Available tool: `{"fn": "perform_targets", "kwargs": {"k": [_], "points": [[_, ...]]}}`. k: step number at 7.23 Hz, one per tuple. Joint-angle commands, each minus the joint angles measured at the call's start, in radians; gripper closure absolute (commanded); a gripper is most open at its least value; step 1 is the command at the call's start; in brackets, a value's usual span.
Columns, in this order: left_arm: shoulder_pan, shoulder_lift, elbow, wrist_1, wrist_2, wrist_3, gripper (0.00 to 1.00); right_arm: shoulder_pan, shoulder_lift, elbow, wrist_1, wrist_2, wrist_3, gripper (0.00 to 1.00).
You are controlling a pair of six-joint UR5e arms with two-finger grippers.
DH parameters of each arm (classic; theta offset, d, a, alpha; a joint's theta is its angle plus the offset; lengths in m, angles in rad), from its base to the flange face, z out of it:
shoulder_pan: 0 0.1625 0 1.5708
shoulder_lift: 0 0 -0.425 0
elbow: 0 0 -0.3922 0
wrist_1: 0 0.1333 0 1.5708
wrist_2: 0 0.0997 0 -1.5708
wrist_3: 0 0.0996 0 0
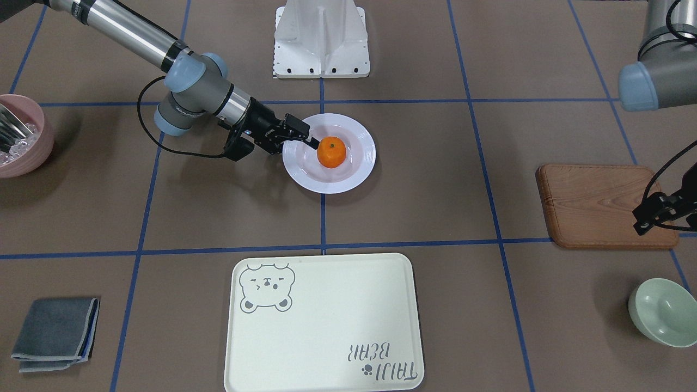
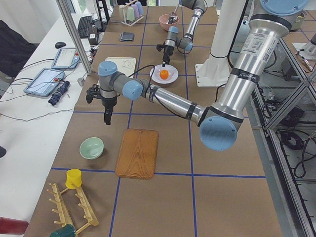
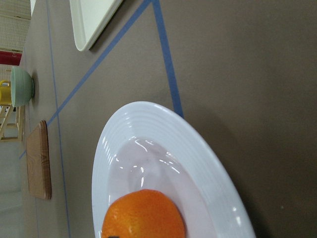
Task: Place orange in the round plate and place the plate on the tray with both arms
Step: 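Slide the plate with the right gripper onto the cream bear tray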
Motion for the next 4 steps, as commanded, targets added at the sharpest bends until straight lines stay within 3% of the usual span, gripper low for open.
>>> {"fn": "perform_targets", "kwargs": {"k": [1,4], "points": [[0.0,0.005,-0.001,-0.001,0.002,-0.001,0.02,-0.003,0.006,0.005,-0.006,-0.014,0.008,1.0],[0.0,0.018,0.001,-0.026,0.002,-0.003,0.02,-0.001,0.021,0.013,0.002,-0.015,0.034,1.0]]}}
